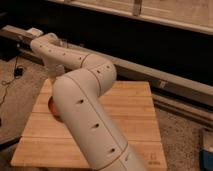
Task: Place the bottle in the ceramic bowl
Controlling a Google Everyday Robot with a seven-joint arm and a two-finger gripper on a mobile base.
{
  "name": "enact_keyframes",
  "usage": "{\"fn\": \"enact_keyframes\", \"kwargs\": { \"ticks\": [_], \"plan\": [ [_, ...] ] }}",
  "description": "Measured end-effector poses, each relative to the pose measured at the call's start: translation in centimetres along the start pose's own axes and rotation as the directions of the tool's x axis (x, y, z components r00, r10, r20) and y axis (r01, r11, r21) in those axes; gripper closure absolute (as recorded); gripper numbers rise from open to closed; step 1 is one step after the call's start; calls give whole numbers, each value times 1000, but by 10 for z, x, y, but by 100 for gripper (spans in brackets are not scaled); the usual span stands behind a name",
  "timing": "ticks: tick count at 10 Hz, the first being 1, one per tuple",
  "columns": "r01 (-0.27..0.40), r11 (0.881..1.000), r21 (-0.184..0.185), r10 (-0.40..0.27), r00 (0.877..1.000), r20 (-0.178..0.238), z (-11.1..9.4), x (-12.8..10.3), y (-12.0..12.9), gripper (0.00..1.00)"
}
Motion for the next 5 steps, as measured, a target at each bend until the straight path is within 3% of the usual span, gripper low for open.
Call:
{"fn": "enact_keyframes", "kwargs": {
  "ticks": [2, 5],
  "plan": [
    [-12, 1000, -26, 13, 1000, 26, 6, -2, -2, 29],
    [-13, 999, -31, 14, 999, 31, 6, -3, 1, 25]
  ]
}}
